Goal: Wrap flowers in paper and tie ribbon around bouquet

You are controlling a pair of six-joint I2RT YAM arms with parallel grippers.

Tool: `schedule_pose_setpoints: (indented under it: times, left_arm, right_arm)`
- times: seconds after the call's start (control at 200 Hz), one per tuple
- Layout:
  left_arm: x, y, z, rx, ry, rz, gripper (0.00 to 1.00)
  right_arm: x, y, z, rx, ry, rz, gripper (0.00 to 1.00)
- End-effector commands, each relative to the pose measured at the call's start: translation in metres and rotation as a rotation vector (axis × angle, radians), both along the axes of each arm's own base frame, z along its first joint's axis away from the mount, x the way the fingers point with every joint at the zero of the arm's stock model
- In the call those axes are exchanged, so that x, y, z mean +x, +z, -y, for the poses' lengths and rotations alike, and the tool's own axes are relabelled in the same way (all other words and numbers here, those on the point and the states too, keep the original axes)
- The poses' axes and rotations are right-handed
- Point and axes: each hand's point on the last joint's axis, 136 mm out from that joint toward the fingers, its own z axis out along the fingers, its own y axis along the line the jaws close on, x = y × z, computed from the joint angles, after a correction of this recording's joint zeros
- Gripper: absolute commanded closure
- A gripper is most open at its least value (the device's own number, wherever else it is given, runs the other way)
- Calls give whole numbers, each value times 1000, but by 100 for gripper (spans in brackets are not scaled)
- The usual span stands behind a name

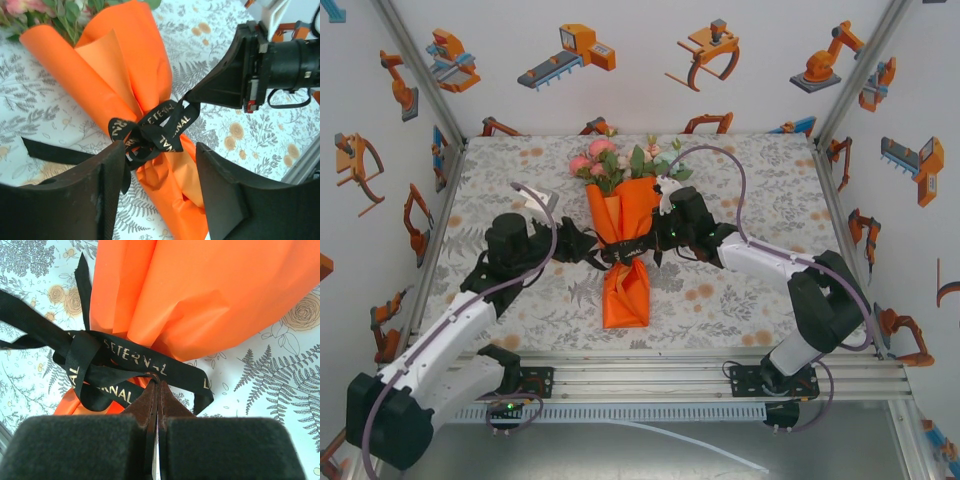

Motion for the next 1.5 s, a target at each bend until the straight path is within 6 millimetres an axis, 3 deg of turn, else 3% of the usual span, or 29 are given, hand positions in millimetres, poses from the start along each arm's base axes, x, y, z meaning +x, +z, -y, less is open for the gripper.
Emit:
schedule_pose_setpoints:
  times: [0.0,0.125,0.215,0.3,0.406,0.521,0.791,0.956,1.071,1.302,1.492]
  left_arm:
    - [4,-8,12,8,-44,-120,50]
    - [6,-25,32,-23,-102,-283,59]
    - [14,-34,28,-19,-24,-314,76]
    - [22,-38,3,29,125,-301,75]
    - [31,-54,-46,63,401,-365,74]
    - [27,-79,-74,24,503,-483,71]
    - [5,-134,-51,31,426,-643,68]
    - [8,-158,-30,38,449,-662,44]
    - [12,-182,-39,65,576,-712,43]
    - [24,-193,-35,67,623,-699,49]
    - [22,-202,-42,121,652,-718,80]
  right_arm:
    - [4,7,-4,26,-1,-3,100]
    - [0,12,-12,67,40,-11,100]
    - [0,12,-11,62,38,-8,100]
    - [-1,14,-11,60,42,-1,100]
    - [-2,13,-9,50,42,2,100]
    - [-1,12,-9,50,40,4,100]
    - [-1,9,-12,57,46,-6,100]
    - [-1,8,-13,59,48,-9,100]
    - [-1,8,-12,59,45,-13,100]
    - [-4,6,-9,49,44,-13,100]
    - [-3,7,-8,45,41,-10,100]
